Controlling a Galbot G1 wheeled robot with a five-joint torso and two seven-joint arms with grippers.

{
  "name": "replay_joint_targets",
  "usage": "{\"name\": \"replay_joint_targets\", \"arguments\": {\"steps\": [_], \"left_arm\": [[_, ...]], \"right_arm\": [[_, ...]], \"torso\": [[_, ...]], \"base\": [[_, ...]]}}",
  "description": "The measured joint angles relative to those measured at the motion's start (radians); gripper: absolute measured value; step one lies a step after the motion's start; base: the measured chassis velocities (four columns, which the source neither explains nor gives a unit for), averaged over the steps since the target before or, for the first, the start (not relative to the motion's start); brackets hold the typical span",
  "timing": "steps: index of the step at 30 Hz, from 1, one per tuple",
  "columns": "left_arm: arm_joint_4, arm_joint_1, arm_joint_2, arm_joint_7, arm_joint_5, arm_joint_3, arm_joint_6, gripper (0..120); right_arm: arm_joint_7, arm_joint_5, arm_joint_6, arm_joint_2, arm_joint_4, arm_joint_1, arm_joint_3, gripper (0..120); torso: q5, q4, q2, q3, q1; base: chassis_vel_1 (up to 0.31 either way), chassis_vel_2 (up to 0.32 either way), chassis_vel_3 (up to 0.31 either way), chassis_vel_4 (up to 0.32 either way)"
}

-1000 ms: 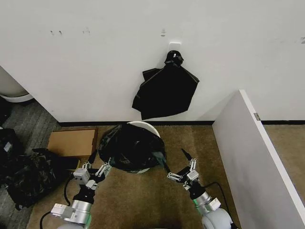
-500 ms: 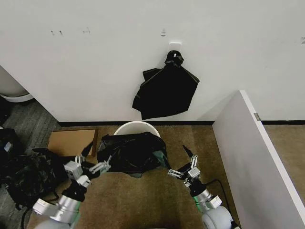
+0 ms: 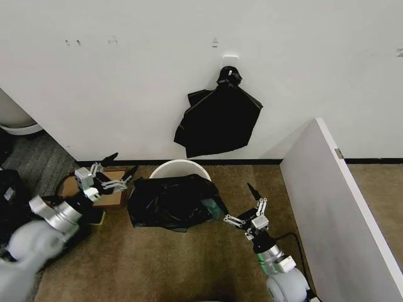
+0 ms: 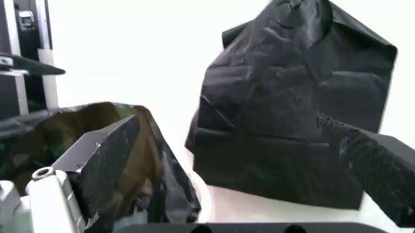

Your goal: Place the garbage bag over the trash bin.

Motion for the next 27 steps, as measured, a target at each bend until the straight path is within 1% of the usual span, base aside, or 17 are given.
{"name": "replay_joint_targets", "arguments": {"steps": [1, 2, 3, 4, 6, 7, 8, 9, 11, 13, 15, 16, 19, 21, 22, 23, 27], "left_arm": [[0.045, -0.042, 0.023, 0.066, 0.008, 0.005, 0.019, 100], [0.074, -0.073, 0.040, 0.116, 0.012, 0.011, 0.032, 100], [0.128, -0.134, 0.057, 0.192, 0.030, 0.028, 0.053, 100], [0.191, -0.223, 0.067, 0.264, 0.062, 0.061, 0.074, 100], [0.278, -0.360, 0.069, 0.332, 0.108, 0.145, 0.085, 100], [0.314, -0.419, 0.063, 0.352, 0.123, 0.186, 0.084, 100], [0.314, -0.419, 0.063, 0.352, 0.123, 0.186, 0.084, 100], [0.348, -0.476, 0.053, 0.373, 0.134, 0.227, 0.080, 100], [0.423, -0.591, 0.018, 0.423, 0.158, 0.330, 0.072, 100], [0.500, -0.716, -0.043, 0.484, 0.202, 0.438, 0.068, 100], [0.541, -0.778, -0.083, 0.515, 0.229, 0.486, 0.066, 100], [0.541, -0.778, -0.083, 0.515, 0.229, 0.486, 0.066, 100], [0.625, -0.863, -0.155, 0.541, 0.291, 0.543, 0.052, 100], [0.678, -0.901, -0.193, 0.552, 0.326, 0.556, 0.041, 100], [0.678, -0.901, -0.193, 0.552, 0.326, 0.556, 0.041, 100], [0.715, -0.927, -0.220, 0.560, 0.352, 0.566, 0.031, 100], [0.800, -0.985, -0.301, 0.583, 0.432, 0.593, -0.003, 100]], "right_arm": [[0.000, 0.002, -0.002, 0.000, 0.001, 0.006, -0.009, 100], [-0.001, 0.003, -0.004, 0.001, 0.001, 0.011, -0.013, 100], [-0.006, 0.004, -0.005, 0.003, 0.000, 0.013, -0.017, 100], [-0.008, 0.004, -0.004, 0.005, 0.000, 0.005, -0.015, 100], [-0.009, 0.005, -0.002, 0.009, 0.001, -0.006, -0.012, 100], [-0.008, 0.005, -0.001, 0.011, 0.001, -0.009, -0.009, 100], [-0.008, 0.005, -0.001, 0.011, 0.001, -0.009, -0.009, 100], [-0.008, 0.005, 0.000, 0.014, 0.004, -0.012, -0.007, 100], [-0.007, 0.005, 0.000, 0.022, 0.010, -0.019, -0.002, 100], [-0.004, 0.004, 0.000, 0.033, 0.022, -0.029, 0.003, 100], [-0.004, 0.002, 0.000, 0.039, 0.029, -0.035, 0.006, 100], [-0.004, 0.002, 0.000, 0.039, 0.029, -0.035, 0.006, 100], [-0.001, 0.000, 0.000, 0.042, 0.039, -0.048, 0.016, 100], [0.002, 0.000, 0.000, 0.042, 0.042, -0.052, 0.020, 100], [0.002, 0.000, 0.000, 0.042, 0.042, -0.052, 0.020, 100], [0.005, 0.000, 0.000, 0.042, 0.044, -0.055, 0.023, 100], [0.011, 0.000, 0.000, 0.042, 0.047, -0.056, 0.029, 100]], "torso": [[0.0004, -0.0003, 0.000, 0.000, 0.000], [0.0020, 0.0004, 0.000, 0.000, 0.000], [0.0021, 0.0012, 0.000, 0.000, 0.000], [0.0001, 0.0005, 0.000, 0.000, 0.000], [0.0016, 0.0009, 0.000, 0.000, 0.000], [0.0017, 0.0006, 0.000, 0.000, 0.000], [0.0017, 0.0006, 0.000, 0.000, 0.000], [0.0011, 0.0000, 0.000, 0.000, 0.000], [0.0018, 0.0002, 0.000, 0.000, 0.000], [0.0001, -0.0004, 0.000, 0.000, 0.000], [0.0022, 0.0000, 0.000, 0.000, 0.000], [0.0022, 0.0000, 0.000, 0.000, 0.000], [0.0008, 0.0001, 0.000, 0.000, 0.000], [0.0014, 0.0005, 0.000, 0.000, 0.000], [0.0014, 0.0005, 0.000, 0.000, 0.000], [0.0014, 0.0009, 0.000, 0.000, 0.000], [0.0013, 0.0001, 0.000, 0.000, 0.000]], "base": [[0.000, 0.000, 0.000, 0.000], [0.000, 0.000, 0.000, 0.000], [0.000, 0.000, 0.000, 0.000], [0.000, 0.000, 0.000, 0.000], [0.000, 0.000, 0.000, 0.000], [0.000, 0.000, 0.000, 0.000], [0.000, 0.000, 0.000, 0.000], [0.000, 0.000, 0.000, 0.000], [0.000, 0.000, 0.000, 0.000], [0.000, 0.000, 0.000, 0.000], [0.000, 0.000, 0.000, 0.000], [0.000, 0.000, 0.000, 0.000], [0.000, 0.000, 0.000, 0.000], [0.000, 0.000, 0.000, 0.000], [0.000, 0.000, 0.000, 0.000], [0.000, 0.000, 0.000, 0.000], [0.000, 0.000, 0.000, 0.000]]}}
